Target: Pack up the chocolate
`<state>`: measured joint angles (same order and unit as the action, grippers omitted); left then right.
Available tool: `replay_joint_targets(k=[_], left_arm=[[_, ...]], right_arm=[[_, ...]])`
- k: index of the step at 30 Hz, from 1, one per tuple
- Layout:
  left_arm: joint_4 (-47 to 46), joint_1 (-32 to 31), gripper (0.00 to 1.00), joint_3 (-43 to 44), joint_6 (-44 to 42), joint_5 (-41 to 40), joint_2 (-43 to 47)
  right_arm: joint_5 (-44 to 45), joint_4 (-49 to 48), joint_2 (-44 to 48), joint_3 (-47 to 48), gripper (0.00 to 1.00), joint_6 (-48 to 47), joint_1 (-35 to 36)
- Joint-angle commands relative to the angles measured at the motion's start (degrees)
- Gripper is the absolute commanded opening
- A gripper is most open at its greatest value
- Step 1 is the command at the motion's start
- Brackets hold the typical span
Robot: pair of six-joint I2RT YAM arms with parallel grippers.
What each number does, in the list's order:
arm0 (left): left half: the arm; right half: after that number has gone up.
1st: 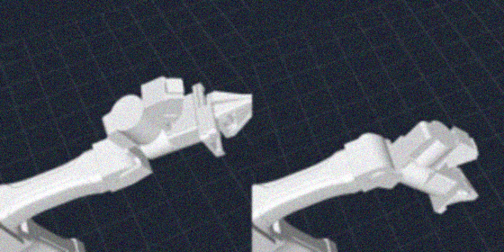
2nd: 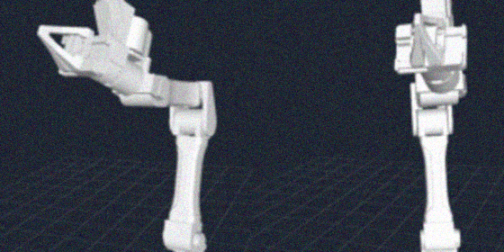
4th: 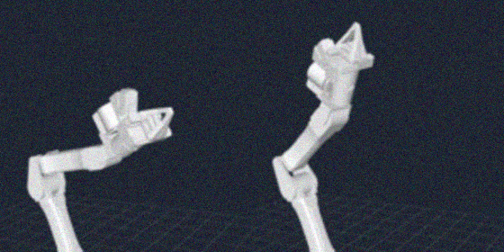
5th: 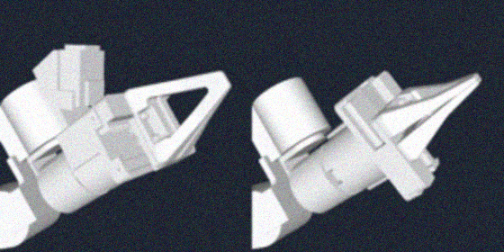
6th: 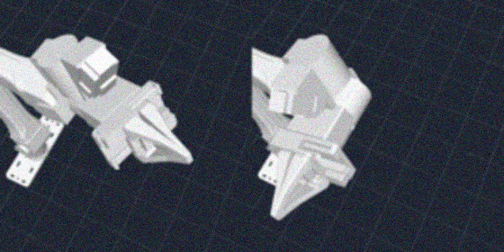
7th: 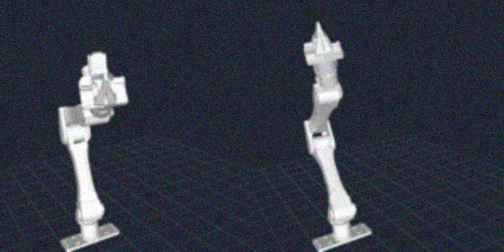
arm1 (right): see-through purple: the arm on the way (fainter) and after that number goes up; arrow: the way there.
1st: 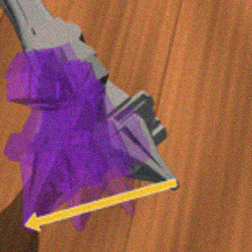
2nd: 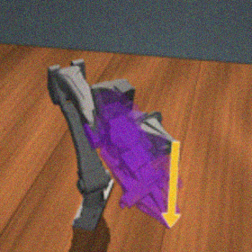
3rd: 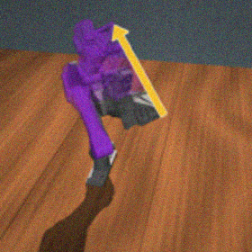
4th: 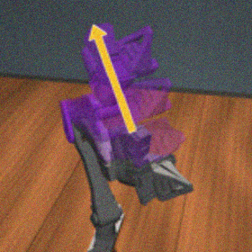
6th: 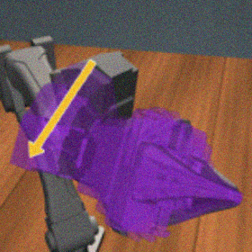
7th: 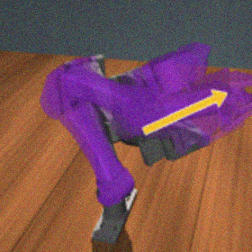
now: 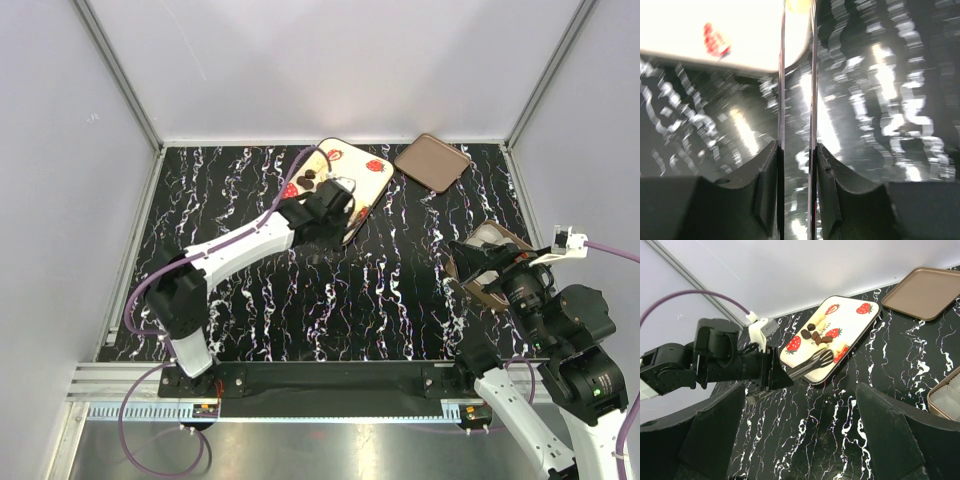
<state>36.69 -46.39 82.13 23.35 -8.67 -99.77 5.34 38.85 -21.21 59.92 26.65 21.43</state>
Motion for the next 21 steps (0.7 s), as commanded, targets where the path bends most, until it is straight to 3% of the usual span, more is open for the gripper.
replay_joint_targets(k=[1, 11, 21], left_arm=[[-1.01, -3.52, 0.30, 7.95, -0.77, 2.42, -1.39], [-5.74, -12.40, 0.29, 22.27, 1.78, 13.14, -10.61], [-12.07, -16.18, 0.29, 25.72, 3.28, 22.37, -16.16]], right_arm=[[0.19, -1.59, 0.38, 0.28, 0.99, 0.33, -0.07], [0.81, -0.88, 1.17, 0.81, 0.99, -0.11, -0.07], [0.81, -0.79, 1.35, 0.99, 0.99, -0.55, -0.07]])
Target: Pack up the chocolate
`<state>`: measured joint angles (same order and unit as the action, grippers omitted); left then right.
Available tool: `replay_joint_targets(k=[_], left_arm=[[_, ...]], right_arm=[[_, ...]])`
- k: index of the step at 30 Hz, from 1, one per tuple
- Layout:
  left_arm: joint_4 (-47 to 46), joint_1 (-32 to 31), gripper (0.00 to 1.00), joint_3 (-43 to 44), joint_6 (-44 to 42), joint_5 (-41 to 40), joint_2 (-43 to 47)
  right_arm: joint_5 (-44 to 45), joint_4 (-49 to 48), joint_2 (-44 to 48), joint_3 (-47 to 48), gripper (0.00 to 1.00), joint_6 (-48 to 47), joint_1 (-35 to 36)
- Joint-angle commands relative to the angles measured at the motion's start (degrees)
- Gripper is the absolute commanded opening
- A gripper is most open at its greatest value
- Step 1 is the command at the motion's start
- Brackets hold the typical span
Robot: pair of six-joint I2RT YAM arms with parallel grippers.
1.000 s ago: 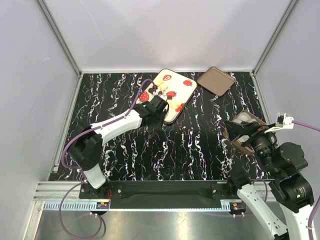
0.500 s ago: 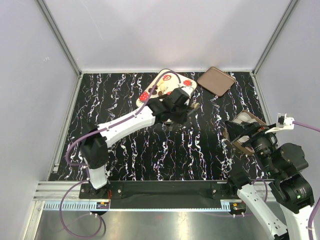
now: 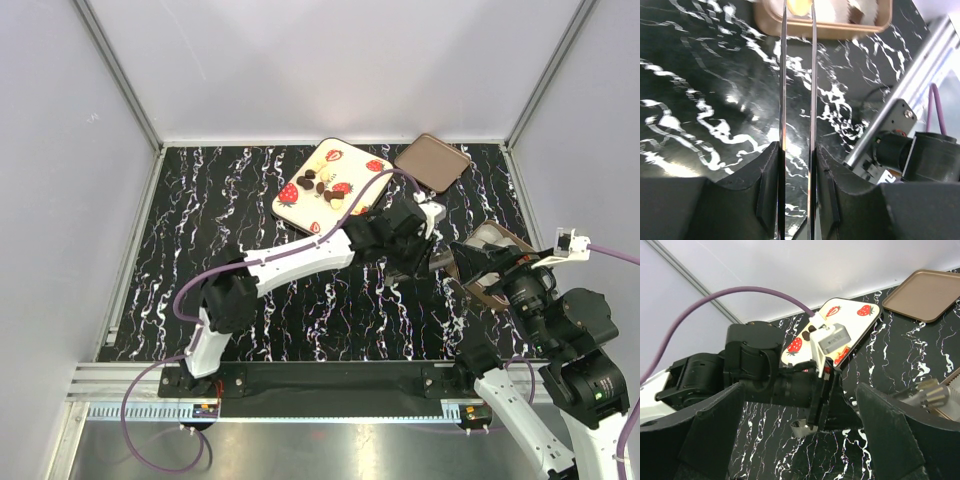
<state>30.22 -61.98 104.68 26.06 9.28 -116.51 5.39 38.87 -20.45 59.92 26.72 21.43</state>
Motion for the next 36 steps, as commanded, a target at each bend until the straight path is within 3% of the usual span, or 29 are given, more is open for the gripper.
replay_joint_targets(k=[1, 18, 36], left_arm=[[-6.04, -0.69, 0.29, 3.07, 0.39, 4.95, 0.32], [-9.12, -3.77, 0.31, 11.42, -0.75, 9.00, -9.17], [-7.37, -4.03, 0.35, 12.12, -2.42, 3.73, -12.78]], right_arm=[[0.68, -0.73, 0.58, 0.99, 0.99, -0.53, -0.07], [1.47, 0.15, 1.46, 0.90, 0.99, -0.88, -0.16], [1.91, -0.11, 1.37, 0.28, 0.99, -1.23, -0.07]])
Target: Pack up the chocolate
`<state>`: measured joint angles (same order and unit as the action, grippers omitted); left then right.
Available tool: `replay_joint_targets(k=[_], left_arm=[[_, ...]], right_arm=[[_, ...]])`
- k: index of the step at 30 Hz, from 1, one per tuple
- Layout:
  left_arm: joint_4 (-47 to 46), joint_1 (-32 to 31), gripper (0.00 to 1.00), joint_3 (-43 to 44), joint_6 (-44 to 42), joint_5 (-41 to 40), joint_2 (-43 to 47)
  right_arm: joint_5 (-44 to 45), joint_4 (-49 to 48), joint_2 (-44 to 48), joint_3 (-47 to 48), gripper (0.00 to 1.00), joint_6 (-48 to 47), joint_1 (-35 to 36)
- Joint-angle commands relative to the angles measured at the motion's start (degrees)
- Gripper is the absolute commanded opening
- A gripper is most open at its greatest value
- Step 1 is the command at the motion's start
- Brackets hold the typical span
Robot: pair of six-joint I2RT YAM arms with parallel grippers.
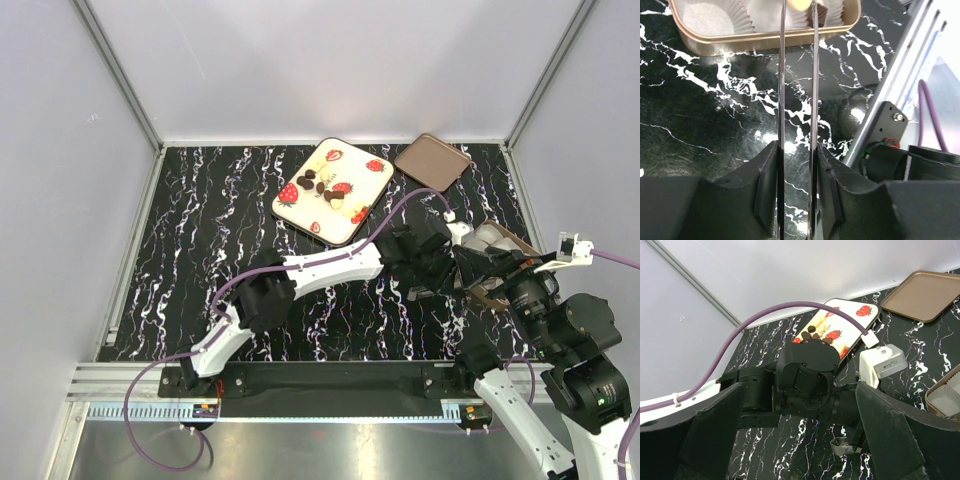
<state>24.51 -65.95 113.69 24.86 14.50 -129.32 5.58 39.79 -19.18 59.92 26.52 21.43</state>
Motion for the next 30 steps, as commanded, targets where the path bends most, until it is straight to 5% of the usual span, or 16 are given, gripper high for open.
replay_joint_targets(k=[1, 20, 30], left_arm=[[-1.66, -0.05, 0.36, 3.29, -1.31, -1.58, -0.14], [-1.40, -0.14, 0.43, 2.24, -1.57, -2.99, 3.71], [1.06, 1.00, 0.41, -4.60, -3.42, -16.86, 18.11]], right_arm=[[1.71, -1.12, 0.11, 0.28, 0.99, -1.04, -0.07], [1.89, -0.86, -0.42, 0.63, 0.99, -1.04, -0.16], [4.08, 0.99, -1.74, 4.68, 0.99, -2.79, -0.07]])
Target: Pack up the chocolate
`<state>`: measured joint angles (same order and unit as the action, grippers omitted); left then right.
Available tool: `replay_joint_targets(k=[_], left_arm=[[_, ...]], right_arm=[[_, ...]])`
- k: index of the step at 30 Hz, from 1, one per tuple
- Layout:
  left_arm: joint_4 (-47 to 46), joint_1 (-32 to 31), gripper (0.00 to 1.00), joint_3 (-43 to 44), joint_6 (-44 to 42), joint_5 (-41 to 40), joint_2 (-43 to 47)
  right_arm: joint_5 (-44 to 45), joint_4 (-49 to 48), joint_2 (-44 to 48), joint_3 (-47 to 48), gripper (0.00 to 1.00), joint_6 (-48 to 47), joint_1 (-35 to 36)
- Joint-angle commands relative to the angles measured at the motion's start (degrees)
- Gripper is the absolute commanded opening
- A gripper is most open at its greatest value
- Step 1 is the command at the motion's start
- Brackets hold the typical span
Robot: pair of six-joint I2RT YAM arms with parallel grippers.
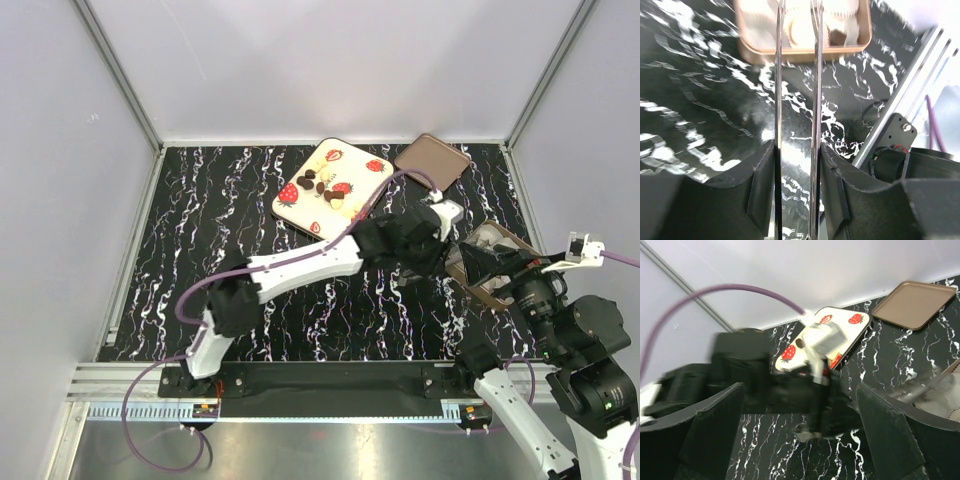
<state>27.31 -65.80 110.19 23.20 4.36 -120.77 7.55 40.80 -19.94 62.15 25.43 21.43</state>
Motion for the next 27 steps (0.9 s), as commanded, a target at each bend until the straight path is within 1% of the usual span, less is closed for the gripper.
replay_joint_targets(k=[1, 5, 6, 9, 14, 20, 27], left_arm=[[-1.39, 1.89, 0.41, -1.90, -1.84, -7.17, 10.63], [1.95, 5.32, 0.42, -5.86, -1.67, -11.20, 15.47], [3.78, 6.20, 0.42, -7.26, -1.67, -13.57, 16.78], [7.13, 9.89, 0.43, -10.24, -1.41, -16.74, 18.73], [8.29, 17.97, 0.44, -16.66, -0.44, -19.30, 21.36], [8.11, 22.55, 0.44, -19.66, -0.53, -19.92, 19.44], [8.55, 23.35, 0.44, -18.44, -0.61, -20.79, 15.22]], right_arm=[[2.38, 0.07, -0.97, 2.54, 0.99, -1.61, -0.07], [2.21, 0.34, -1.15, 1.92, 0.99, -0.91, -0.07], [1.94, 0.25, -1.15, 1.66, 0.99, -0.82, 0.01], [1.50, -0.28, -1.15, 0.87, 0.99, -0.21, -0.07], [0.71, -1.15, -2.03, 0.25, 0.99, -0.03, -0.07], [0.18, -1.68, -2.29, -0.54, 0.99, 0.15, -0.07], [0.80, -1.51, -2.12, -0.71, 1.00, -0.38, -0.07]])
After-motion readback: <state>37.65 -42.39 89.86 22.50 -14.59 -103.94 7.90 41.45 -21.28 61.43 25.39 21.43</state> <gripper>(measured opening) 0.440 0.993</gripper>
